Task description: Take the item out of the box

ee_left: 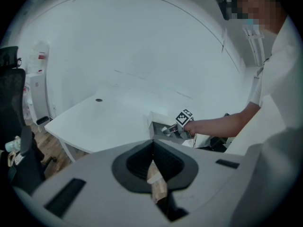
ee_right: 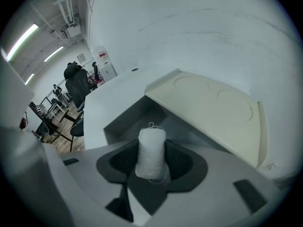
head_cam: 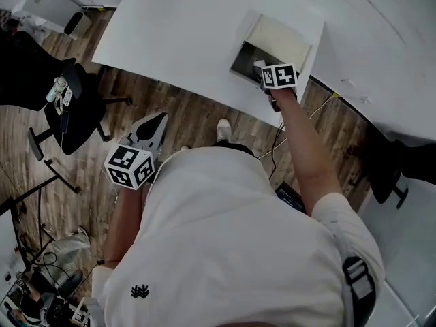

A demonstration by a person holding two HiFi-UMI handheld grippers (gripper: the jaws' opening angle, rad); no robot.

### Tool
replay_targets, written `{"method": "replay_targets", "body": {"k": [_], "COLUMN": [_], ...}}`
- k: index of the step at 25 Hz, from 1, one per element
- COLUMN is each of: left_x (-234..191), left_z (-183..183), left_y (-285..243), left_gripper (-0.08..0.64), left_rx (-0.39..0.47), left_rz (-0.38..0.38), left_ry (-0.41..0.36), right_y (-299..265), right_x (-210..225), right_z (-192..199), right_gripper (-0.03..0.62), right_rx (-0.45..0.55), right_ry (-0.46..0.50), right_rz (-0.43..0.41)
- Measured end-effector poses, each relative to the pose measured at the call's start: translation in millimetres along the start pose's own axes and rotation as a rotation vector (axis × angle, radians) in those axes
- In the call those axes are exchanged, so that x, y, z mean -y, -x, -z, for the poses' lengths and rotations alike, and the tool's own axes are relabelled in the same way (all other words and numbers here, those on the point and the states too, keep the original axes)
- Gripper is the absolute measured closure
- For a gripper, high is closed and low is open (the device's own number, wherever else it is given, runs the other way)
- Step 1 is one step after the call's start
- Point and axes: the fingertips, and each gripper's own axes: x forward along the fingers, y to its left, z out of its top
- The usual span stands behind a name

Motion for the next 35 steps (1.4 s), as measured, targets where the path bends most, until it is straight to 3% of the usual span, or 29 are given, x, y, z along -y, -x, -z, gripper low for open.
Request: {"method": "replay_targets", "body": {"k": [16,22,35], "left_x": [-11,-11,-6], "left_z": [12,22,61], "left_y": [38,59,99], "left_gripper": [0.554,0.554,0.554], "left_rx": [0.046,0.055,0.056], "left_rz": [0.110,0.131,0.191], "left_ry": [-0.039,-0.066,-0.072], "right_y": [89,123,187], "right_x": [-48,-92,-191], "right_z": [-8,3,58], "right_gripper": [0.414,0.416,0.416], "right_rx": [0.198,0.293,0.398], "right_ry": [-0.064,-0.122,-0.127], "right_rz": [0.053,-0.008,-0.028]}}
